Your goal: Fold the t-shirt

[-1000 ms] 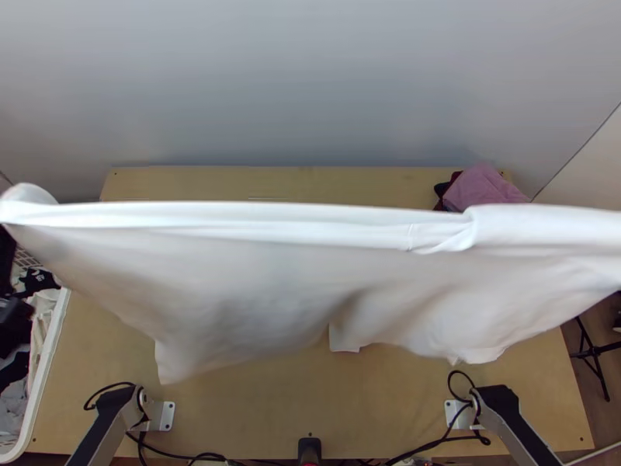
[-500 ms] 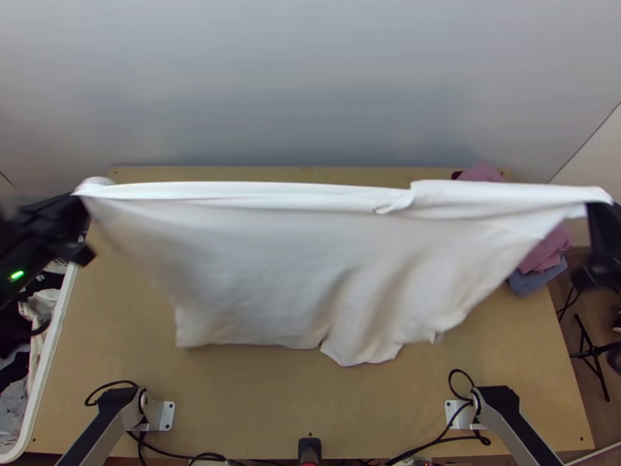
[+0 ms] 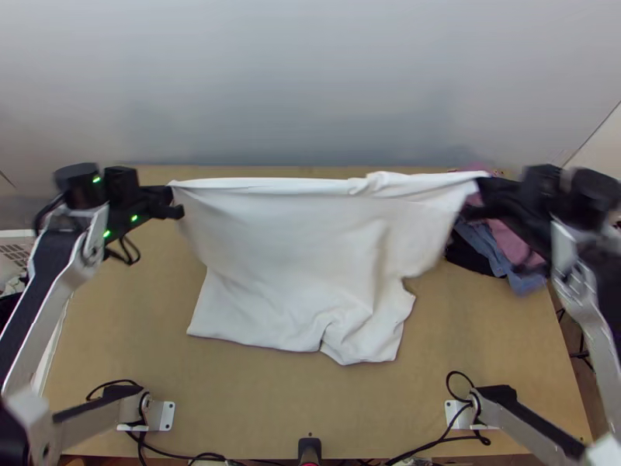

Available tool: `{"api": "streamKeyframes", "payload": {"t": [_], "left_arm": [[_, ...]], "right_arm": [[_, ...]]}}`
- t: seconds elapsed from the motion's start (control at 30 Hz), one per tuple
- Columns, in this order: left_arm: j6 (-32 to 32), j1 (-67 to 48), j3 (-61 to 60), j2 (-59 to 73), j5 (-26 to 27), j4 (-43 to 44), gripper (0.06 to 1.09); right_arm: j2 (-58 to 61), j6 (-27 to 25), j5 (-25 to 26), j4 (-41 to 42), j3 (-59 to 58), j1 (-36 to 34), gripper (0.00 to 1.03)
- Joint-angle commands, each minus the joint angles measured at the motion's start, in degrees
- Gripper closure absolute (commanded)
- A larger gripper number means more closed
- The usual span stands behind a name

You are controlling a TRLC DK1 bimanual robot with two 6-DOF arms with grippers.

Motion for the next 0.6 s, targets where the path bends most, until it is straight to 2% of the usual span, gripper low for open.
{"api": "streamKeyframes", "payload": {"t": [0.0,0.2,0.33,0.43,0.57], "left_arm": [[3.6,2.8,4.8,17.3,-5.2,6.1,1.04],[5.5,2.7,17.1,30.4,-10.3,7.1,1.04],[3.7,0.9,25.8,38.3,-12.7,5.8,1.04],[2.1,0.8,33.3,43.8,-13.3,2.8,1.04],[3.5,-0.1,37.8,49.4,-13.9,1.2,1.04]], "right_arm": [[21.2,-6.9,-0.8,7.7,-1.2,-0.8,1.0],[40.2,-10.3,-0.7,9.3,13.2,-2.0,1.0],[48.8,-10.5,2.5,9.2,25.9,-1.7,1.0],[56.1,-10.5,3.7,5.4,36.3,-1.3,1.0],[65.3,-12.5,6.2,1.5,47.5,-0.6,1.0]]}}
